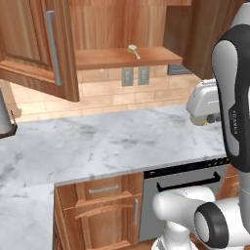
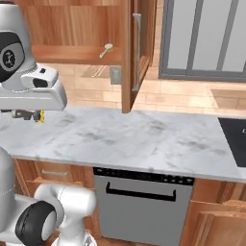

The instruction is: Pick up the dish brush and dish brush from the sink, and place them back in the cabinet, and close the cabinet doors.

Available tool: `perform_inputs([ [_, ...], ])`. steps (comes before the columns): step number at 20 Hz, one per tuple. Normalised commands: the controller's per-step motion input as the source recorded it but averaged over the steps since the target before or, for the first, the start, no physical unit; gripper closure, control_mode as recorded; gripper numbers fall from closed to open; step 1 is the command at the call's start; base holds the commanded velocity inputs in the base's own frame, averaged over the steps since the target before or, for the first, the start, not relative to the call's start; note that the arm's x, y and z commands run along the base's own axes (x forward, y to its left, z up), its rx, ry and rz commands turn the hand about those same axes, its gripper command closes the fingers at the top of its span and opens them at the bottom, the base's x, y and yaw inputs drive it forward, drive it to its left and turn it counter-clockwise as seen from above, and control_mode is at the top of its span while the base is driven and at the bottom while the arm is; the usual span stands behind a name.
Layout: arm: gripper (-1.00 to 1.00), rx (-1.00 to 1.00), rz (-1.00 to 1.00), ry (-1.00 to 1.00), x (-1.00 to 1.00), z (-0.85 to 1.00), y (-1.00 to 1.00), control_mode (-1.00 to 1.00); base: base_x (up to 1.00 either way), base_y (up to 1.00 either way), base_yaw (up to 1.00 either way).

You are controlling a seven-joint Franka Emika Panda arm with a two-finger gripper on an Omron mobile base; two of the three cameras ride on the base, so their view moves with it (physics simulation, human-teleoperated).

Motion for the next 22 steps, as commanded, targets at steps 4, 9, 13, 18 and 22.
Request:
perform_inputs([
  [4, 1.0, 0.0, 0.0, 0.0, 0.0, 0.0, 0.0, 1.0, 0.63, 0.07, 0.0],
  [9, 1.0, 0.0, 0.0, 0.0, 0.0, 0.0, 0.0, 1.0, 0.52, 0.11, 0.0],
  [13, 1.0, 0.0, 0.0, 0.0, 0.0, 0.0, 0.0, 1.0, 0.43, 0.18, 0.0],
  [18, 1.0, 0.0, 0.0, 0.0, 0.0, 0.0, 0.0, 1.0, 0.23, 0.32, 0.0],
  [22, 1.0, 0.0, 0.0, 0.0, 0.0, 0.0, 0.0, 1.0, 0.2, 0.36, 0.0],
])
